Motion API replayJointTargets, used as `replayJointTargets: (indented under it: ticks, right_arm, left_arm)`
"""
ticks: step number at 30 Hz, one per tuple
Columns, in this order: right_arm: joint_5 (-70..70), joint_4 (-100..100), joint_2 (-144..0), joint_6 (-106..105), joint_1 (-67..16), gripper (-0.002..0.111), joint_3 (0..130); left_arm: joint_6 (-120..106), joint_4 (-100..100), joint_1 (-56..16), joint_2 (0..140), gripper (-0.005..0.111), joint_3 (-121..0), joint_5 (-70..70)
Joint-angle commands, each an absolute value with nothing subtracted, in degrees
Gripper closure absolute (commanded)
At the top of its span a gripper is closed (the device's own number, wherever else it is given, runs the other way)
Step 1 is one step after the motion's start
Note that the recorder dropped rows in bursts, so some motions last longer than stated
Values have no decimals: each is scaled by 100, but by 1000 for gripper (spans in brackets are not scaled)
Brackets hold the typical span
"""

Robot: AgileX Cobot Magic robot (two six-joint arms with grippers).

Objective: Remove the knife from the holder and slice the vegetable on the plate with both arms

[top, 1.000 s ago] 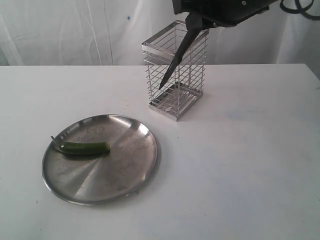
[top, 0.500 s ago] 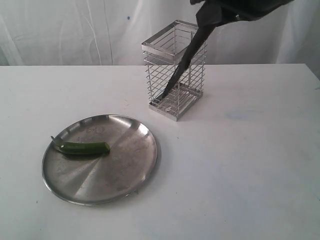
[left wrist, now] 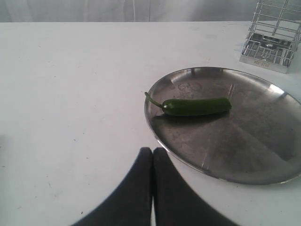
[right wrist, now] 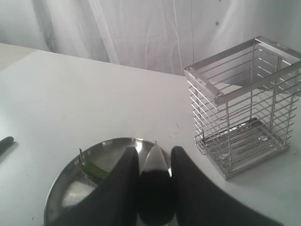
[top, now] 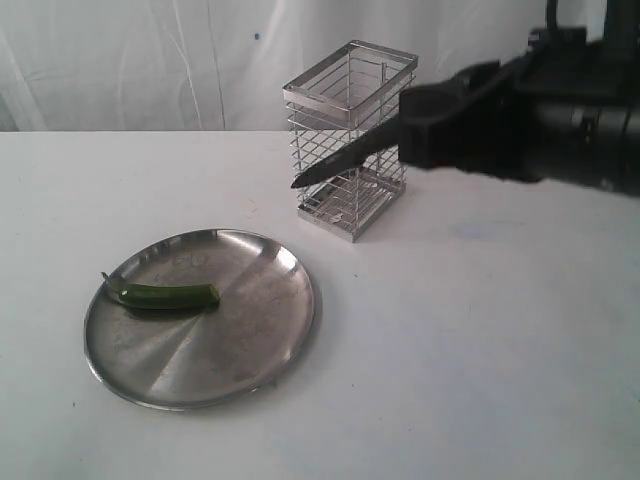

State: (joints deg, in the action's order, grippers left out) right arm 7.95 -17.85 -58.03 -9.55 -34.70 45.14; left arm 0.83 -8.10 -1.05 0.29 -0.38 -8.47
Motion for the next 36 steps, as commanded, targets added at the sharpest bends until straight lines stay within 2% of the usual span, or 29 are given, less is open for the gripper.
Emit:
replayJointTargets:
  ticks: [1, 8, 20, 22, 25, 30, 32, 33, 36]
  right_arm:
    - [-483, -1818, -5558, -1011, -3845, 108, 3666]
    - [-1125, -1818, -5555, -1011, -4290, 108, 3470]
    - [-1196, -1818, -5555, -998, -4603, 108, 3470]
    - [-1184, -1818, -5555, -995, -4627, 108, 3470]
    - [-1208, -1822, -5555, -972, -4627, 108, 3470]
    - [-1351, -1825, -5555, -712, -4627, 108, 3470]
    - [-1383, -1825, -5555, -712, -4627, 108, 3470]
    - [-1383, -1825, -5555, -712, -4627, 108, 3470]
    - [-1370, -1825, -5555, -712, -4627, 108, 3470]
  left_arm:
    - [126, -840, -130, 0, 107, 0, -856]
    - [126, -840, -130, 0, 107, 0, -856]
    - [126, -840, -130, 0, 107, 0, -856]
    - [137, -847, -130, 0, 107, 0, -499]
    - [1187, -2168, -130, 0, 107, 0, -456]
    - [1269, -2851, -140, 0, 107, 0, -629]
    - [1051, -3629, -207, 0, 107, -69, -1136]
    - [706, -4114, -267, 0, 107, -194, -1524]
    - [-2482, -6708, -409, 0, 107, -673, -2268]
